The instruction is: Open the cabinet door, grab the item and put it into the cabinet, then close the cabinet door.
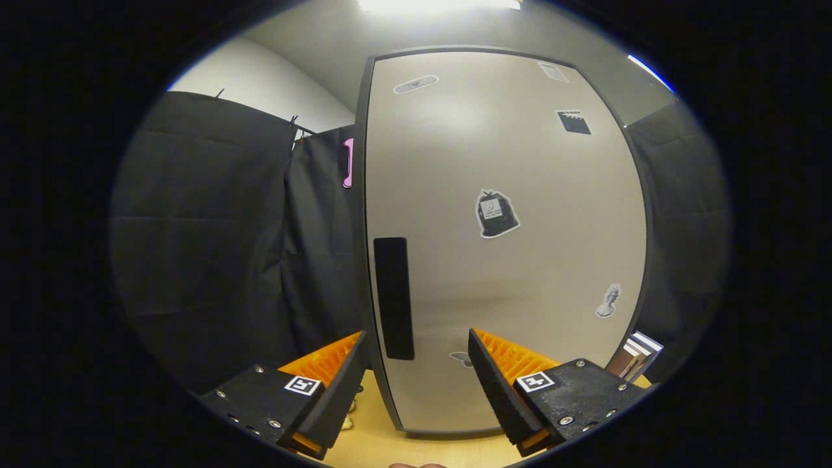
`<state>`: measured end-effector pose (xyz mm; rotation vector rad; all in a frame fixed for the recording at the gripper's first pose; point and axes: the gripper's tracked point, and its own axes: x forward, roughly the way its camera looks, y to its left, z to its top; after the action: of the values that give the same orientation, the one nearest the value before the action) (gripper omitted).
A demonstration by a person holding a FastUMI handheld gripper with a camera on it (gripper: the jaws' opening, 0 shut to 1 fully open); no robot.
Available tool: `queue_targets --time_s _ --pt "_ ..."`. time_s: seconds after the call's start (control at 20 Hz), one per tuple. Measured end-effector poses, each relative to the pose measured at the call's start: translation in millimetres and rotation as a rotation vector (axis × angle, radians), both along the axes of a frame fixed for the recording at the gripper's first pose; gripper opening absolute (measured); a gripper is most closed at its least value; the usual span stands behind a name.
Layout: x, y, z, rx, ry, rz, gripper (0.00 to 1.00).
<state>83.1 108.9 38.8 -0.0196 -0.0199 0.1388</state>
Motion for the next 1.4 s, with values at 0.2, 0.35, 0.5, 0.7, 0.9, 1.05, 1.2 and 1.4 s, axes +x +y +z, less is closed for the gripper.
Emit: queue_targets --time_s 0.2,0.35,0.5,0.7,0.9,1.05,1.2,1.4 --pt "31 17 -5 -0.041 0.008 0.002 0.93" --pt "46 24 -13 -0.016 0.044 0.018 0.78" --pt "48 17 -15 0.006 0.058 -0.013 0.45" --pt "45 17 -16 -0.023 0.072 -0.009 0.3" --pt "36 17 -16 -0.035 0.085 0.009 0.3" --pt "22 20 -15 -0.031 0.089 0.021 0.3" --pt "8 22 -13 -0.048 0.08 0.029 0.3" --pt "-11 19 -10 -0.05 0.078 0.086 0.31"
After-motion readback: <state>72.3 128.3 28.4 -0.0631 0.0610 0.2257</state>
